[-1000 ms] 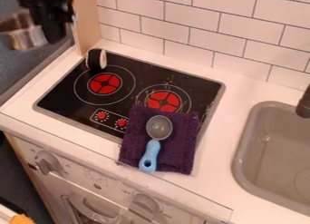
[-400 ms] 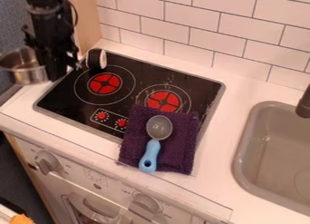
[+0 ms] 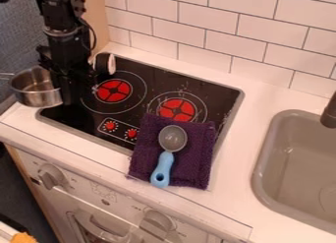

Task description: Move the silver pot to the bottom left of the burner

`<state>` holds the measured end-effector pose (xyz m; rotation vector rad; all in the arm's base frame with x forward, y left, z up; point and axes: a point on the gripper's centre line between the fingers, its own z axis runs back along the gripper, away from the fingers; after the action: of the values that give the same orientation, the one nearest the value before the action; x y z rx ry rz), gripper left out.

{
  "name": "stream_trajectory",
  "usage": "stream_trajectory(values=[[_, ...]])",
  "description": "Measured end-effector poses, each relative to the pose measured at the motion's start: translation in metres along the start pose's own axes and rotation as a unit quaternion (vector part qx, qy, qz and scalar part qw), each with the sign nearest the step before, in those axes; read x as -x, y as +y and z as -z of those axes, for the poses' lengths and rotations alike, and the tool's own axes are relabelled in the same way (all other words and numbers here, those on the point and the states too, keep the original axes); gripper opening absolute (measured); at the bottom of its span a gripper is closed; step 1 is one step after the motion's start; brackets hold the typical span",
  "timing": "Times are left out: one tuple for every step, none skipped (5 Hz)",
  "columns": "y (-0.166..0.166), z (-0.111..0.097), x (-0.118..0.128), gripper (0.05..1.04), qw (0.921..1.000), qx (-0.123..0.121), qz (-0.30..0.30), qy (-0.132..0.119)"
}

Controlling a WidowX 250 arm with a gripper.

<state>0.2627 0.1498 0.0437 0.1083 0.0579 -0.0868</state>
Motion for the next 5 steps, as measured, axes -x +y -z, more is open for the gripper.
stream_trajectory(values=[[-0.012,0.005,-0.001,0.078,0.9999,0.003,0.014,0.000],[-0.019,0.009,0.002,0.108,0.9997,0.008,0.021,0.004],[-0.021,0.009,0.001,0.287,0.9997,0.016,0.019,0.001],[-0.024,0.009,0.000,0.573,0.9995,0.026,0.020,-0.002],[-0.020,-0.014,0.004,0.873,0.9987,0.033,0.011,-0.037]])
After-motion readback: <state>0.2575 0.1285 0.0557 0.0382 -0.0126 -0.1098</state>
